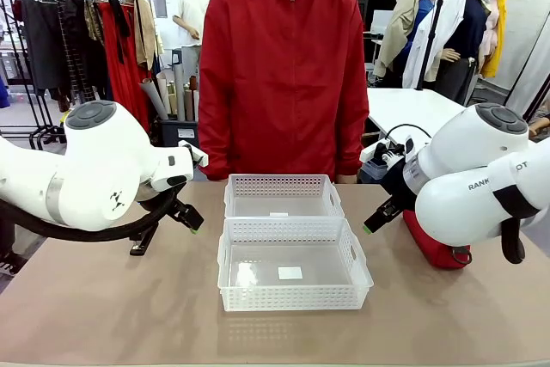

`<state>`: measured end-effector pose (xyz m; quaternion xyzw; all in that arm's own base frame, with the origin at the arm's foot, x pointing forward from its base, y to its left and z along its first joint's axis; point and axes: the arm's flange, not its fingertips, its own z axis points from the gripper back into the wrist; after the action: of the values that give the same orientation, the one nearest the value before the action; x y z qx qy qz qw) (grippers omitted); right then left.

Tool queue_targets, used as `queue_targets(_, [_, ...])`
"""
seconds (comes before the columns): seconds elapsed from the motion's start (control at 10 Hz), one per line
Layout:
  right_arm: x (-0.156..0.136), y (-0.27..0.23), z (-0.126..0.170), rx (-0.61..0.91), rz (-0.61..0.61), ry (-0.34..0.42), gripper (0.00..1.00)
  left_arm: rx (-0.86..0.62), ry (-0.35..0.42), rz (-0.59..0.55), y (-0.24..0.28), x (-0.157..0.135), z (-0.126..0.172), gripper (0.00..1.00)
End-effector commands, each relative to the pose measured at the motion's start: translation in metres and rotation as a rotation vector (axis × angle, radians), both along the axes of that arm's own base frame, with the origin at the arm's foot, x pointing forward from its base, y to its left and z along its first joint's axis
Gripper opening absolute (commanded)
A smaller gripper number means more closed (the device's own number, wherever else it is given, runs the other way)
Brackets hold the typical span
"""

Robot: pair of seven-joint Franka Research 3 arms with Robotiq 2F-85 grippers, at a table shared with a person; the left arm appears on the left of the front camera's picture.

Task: Distribute items into two baskets.
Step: Pick up the Pencil pouch that the person points to.

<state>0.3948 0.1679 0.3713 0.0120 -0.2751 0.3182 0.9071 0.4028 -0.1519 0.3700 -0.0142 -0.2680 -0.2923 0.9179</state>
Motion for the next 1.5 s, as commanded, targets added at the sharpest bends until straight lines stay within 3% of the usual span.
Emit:
queue_targets(0.0, [0.000,0.000,0.000,0.001,0.000,0.000,1.00,0.000,0.000,0.000,0.000,0.000,0.000,1.00])
queue_targets(0.3, [0.000,0.000,0.000,0.000,0.000,0.000,1.00,0.000,0.000,0.000,0.000,0.000,0.000,1.00])
queue_targets(0.7, [0.006,0.013,0.039,0.181,-0.030,0.113,1.00,0.060,0.182,0.054,-0.001,-0.008,0.043,1.00])
queue_targets(1.1, [0.020,0.012,0.073,0.390,-0.062,0.243,1.00,-0.173,0.288,0.054,0.005,0.000,0.080,1.00])
queue_targets(1.4, [0.039,-0.009,0.073,0.542,-0.106,0.289,1.00,-0.293,0.335,0.011,0.011,0.004,0.080,1.00])
